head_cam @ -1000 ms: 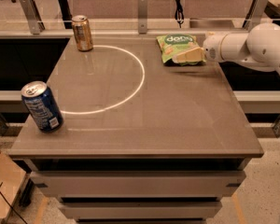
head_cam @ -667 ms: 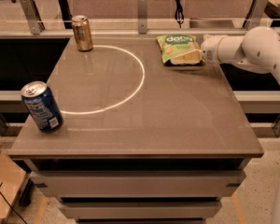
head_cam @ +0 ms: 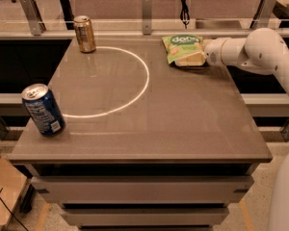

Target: Move green rice chip bag near pepsi can

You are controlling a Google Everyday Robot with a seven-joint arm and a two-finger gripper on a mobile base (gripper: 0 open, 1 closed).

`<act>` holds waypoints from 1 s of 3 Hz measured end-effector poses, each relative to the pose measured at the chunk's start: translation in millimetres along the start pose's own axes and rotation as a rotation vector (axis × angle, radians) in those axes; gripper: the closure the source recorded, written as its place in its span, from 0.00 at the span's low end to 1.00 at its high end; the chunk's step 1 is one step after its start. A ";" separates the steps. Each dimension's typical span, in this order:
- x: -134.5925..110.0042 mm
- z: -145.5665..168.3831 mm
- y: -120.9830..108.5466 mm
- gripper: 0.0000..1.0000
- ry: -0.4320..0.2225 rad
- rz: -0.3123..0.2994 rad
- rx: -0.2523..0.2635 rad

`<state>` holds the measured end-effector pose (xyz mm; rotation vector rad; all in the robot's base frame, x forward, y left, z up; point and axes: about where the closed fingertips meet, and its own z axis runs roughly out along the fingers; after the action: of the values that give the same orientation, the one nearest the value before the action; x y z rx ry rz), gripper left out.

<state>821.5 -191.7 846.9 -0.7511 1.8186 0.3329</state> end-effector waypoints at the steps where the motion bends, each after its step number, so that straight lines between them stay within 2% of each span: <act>1: 1.6 2.5 -1.0 0.42 0.009 0.009 0.000; 2: -2.8 4.0 0.3 0.65 0.004 0.005 -0.005; 3: -19.1 2.2 6.5 0.88 -0.022 -0.023 -0.023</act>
Offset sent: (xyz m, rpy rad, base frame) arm 0.0036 0.0001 0.0093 0.0025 -0.0024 0.0016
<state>823.1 -179.2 862.8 -0.7809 1.7870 0.3457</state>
